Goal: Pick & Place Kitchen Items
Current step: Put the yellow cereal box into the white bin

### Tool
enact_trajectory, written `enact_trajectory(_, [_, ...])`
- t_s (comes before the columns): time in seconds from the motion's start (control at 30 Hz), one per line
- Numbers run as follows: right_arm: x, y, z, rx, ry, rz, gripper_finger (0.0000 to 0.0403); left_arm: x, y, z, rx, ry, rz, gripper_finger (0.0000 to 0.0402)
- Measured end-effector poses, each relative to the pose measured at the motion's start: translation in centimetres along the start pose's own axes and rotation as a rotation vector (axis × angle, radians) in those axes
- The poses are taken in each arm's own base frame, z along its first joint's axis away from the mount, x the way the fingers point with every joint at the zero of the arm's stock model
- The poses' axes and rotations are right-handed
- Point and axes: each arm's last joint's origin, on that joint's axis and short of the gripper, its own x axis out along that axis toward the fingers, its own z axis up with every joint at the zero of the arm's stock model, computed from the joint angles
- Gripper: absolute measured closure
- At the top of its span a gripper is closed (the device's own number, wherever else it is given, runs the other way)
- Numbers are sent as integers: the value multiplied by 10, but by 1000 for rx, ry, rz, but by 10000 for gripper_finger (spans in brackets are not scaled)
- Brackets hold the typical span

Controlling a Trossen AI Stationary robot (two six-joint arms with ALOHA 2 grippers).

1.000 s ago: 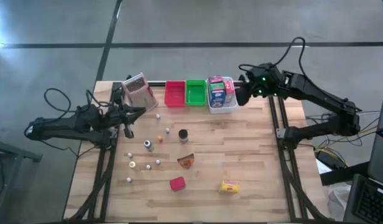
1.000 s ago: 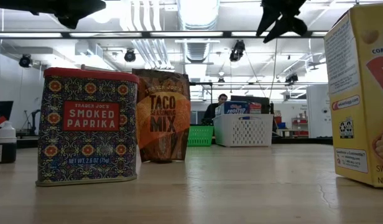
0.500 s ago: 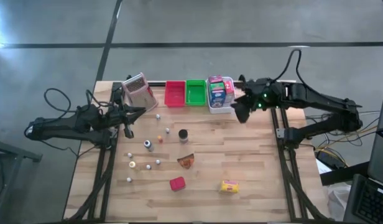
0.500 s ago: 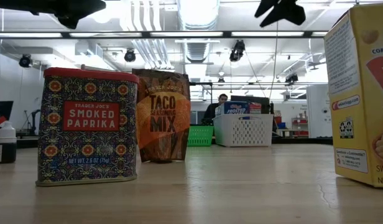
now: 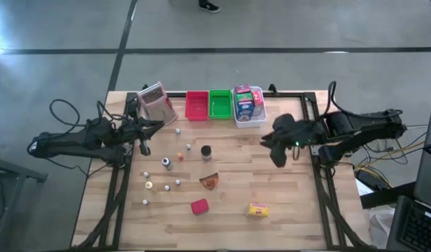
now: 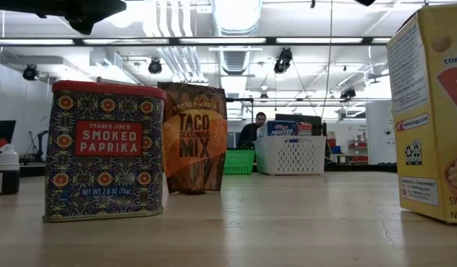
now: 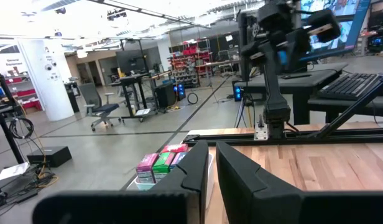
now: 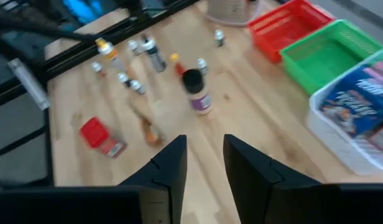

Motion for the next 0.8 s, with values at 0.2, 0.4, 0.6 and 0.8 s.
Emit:
enact_trajectory(0.2, [1,19,-17,6,71,41,309,0,0,0,0,0,0,362])
enact_trajectory(0.4, [25,35,-43,-22,260,-43,302,0,0,0,0,0,0,362])
enact_trajectory(0.6, [52,59,-63,-63,440,-25,288,0,0,0,0,0,0,362])
enact_trajectory(0.8, [72,83,-74,-121,600,49,257,0,0,0,0,0,0,362])
